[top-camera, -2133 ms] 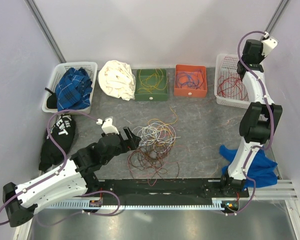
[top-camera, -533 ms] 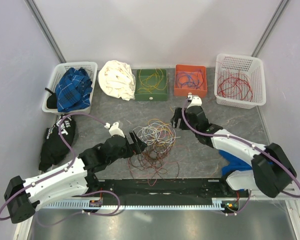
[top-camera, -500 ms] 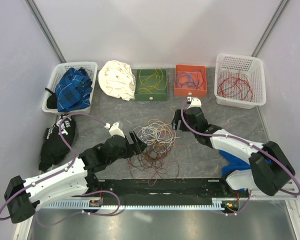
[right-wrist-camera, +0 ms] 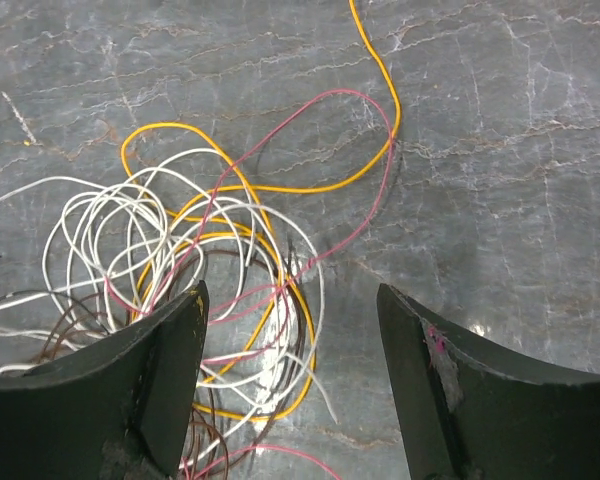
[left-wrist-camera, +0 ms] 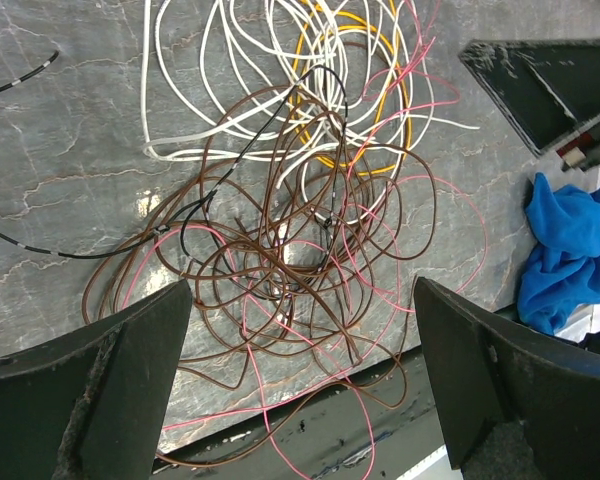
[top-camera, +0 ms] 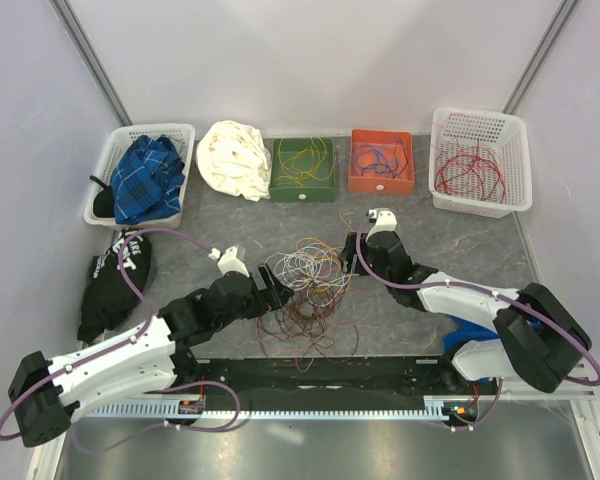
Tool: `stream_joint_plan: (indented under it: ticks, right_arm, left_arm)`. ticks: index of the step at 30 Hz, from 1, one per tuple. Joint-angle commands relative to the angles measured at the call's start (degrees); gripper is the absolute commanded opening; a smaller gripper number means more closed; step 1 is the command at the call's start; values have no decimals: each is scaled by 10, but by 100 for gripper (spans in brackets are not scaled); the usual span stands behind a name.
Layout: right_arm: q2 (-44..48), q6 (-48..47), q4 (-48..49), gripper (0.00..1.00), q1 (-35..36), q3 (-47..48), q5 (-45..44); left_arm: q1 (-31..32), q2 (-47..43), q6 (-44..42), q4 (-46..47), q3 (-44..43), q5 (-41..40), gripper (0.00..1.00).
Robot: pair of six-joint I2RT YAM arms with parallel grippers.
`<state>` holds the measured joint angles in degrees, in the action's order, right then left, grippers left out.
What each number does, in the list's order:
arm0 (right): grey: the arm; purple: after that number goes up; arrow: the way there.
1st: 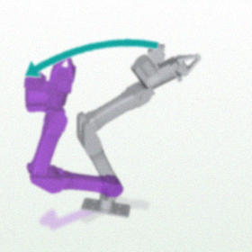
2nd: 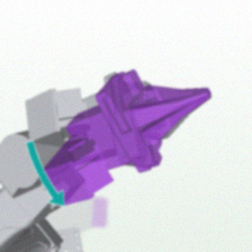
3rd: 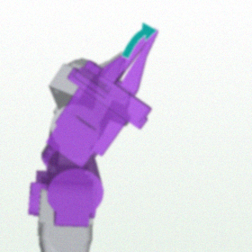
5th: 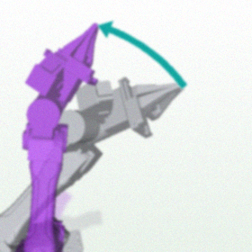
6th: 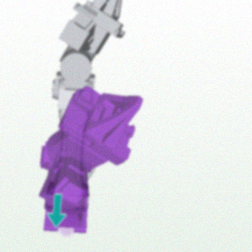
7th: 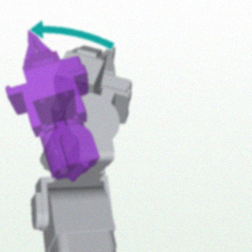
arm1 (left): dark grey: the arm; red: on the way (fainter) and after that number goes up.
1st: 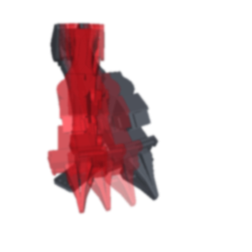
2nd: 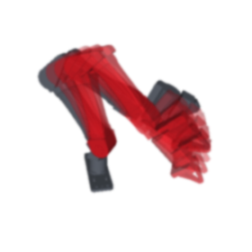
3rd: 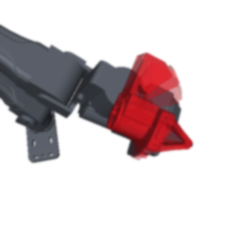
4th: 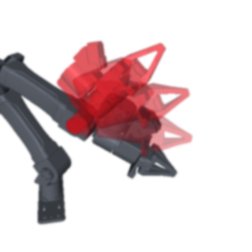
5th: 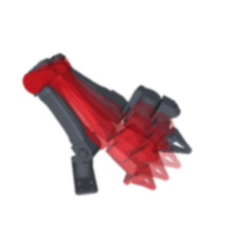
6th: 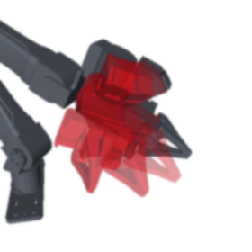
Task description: Untangle the cables
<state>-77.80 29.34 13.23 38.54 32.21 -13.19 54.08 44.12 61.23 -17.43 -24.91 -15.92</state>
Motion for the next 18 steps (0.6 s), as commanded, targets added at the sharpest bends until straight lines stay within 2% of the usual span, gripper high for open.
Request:
stream_joint_plan:
  ticks: [1, 5, 8, 9, 12, 18]
  right_arm:
    - [61, 3, 35, 75, 13, -35, -23]
    - [133, 49, 44, 75, 16, -98, -1]
    - [178, 111, 116, 79, 16, -154, 35]
    - [190, 155, 168, 80, 16, -167, 59]
    - [187, 250, 279, 80, 16, -209, 91]
    - [132, 327, 396, 81, 18, -231, 113]
  left_arm:
    - [0, 4, 19, 16, 1, -7, 100]
    - [1, 3, 20, 17, 6, -13, 100]
    - [1, 13, 23, 26, 8, -12, 100]
    - [1, 17, 23, 28, 8, -10, 100]
    - [1, 34, 22, 33, 3, 2, 100]
    - [1, 37, 31, 32, 7, 7, 100]
